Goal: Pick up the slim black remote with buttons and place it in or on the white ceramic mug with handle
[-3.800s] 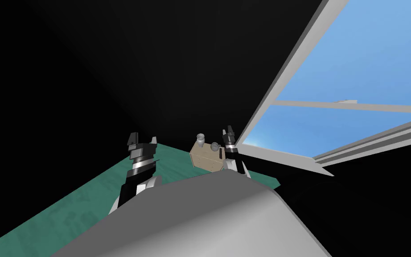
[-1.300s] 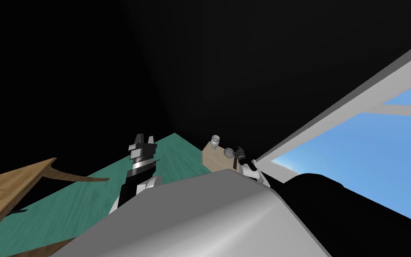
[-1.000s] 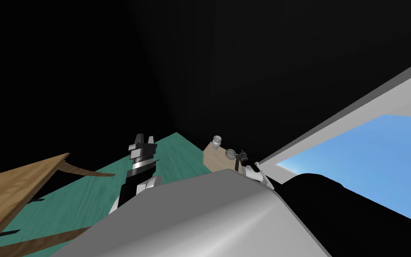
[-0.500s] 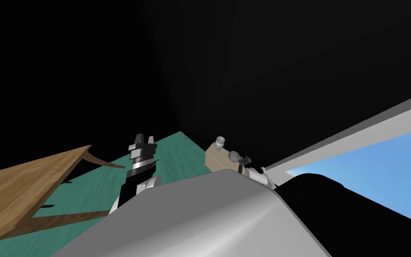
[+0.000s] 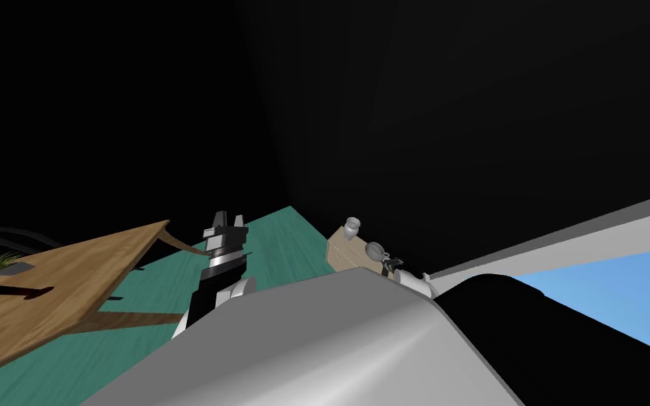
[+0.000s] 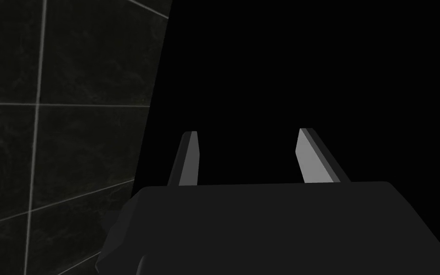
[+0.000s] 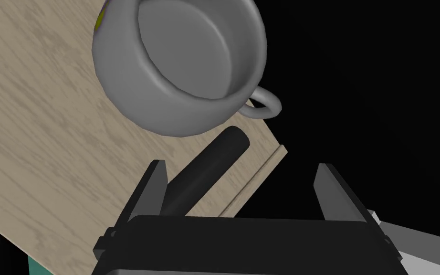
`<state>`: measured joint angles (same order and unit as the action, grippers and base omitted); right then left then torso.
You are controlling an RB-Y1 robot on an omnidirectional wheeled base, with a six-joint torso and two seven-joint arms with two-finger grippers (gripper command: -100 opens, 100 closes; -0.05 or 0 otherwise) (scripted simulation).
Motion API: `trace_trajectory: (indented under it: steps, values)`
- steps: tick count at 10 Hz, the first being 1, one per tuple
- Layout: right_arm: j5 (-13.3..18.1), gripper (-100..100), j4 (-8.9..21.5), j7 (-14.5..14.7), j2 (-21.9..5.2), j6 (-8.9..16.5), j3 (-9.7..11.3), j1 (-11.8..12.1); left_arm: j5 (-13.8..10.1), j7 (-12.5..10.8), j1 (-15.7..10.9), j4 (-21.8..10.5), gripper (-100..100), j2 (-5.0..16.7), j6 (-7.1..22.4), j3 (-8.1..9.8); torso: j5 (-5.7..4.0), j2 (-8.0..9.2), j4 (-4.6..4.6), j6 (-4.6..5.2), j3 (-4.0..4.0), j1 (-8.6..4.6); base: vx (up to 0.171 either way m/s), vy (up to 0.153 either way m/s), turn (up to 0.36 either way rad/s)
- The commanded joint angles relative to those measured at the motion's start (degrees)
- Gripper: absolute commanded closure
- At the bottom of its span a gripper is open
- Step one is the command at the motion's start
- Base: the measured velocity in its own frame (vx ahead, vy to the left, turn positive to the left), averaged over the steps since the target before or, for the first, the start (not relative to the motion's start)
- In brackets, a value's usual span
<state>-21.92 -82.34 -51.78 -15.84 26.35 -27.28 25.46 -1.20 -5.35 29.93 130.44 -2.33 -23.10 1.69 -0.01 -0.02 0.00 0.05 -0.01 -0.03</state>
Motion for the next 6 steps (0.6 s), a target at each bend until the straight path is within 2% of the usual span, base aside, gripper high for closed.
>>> trace_trajectory:
  steps: [1,2,3,4,5,6]
  values:
    - [-1.46,-100,2.86,-2.86,-0.33,2.40,-1.58,-0.03,0.00,0.00,0.00,0.00,0,0.00,0.00,0.00,0.00,0.00,0.00,0.00,0.00,0.00,0.007,-0.007,0.221]
    - [-1.46,-100,3.55,-4.01,-0.33,2.40,-1.58,-0.03,0.00,0.00,-0.01,0.00,0,0.00,0.00,-0.01,0.00,-0.02,0.00,-0.05,-0.01,-0.01,0.007,-0.014,0.077]
    - [-2.76,-100,5.98,-5.83,-0.72,4.56,-3.05,-0.10,0.00,0.00,0.00,0.00,0,0.00,0.00,0.00,0.00,-0.01,0.00,0.01,0.00,-0.02,0.007,-0.014,0.139]
    - [-2.76,-100,5.98,-7.12,-0.72,4.84,-3.05,-0.10,0.00,0.00,0.00,0.00,0,0.00,0.00,0.00,0.01,0.01,0.00,-0.01,0.01,-0.03,0.006,-0.014,0.108]
    - [-4.07,-100,8.35,-8.73,-1.12,6.82,-4.48,-0.18,0.00,0.00,0.00,0.00,0,0.00,0.00,0.00,0.00,-0.01,0.00,-0.01,0.00,-0.02,0.008,-0.016,0.175]
    - [-4.07,-100,8.35,-10.20,-1.12,7.23,-4.48,-0.18,0.00,0.00,0.00,0.00,0,0.00,0.00,0.00,0.00,-0.02,0.00,-0.02,-0.01,-0.02,0.008,-0.016,0.099]
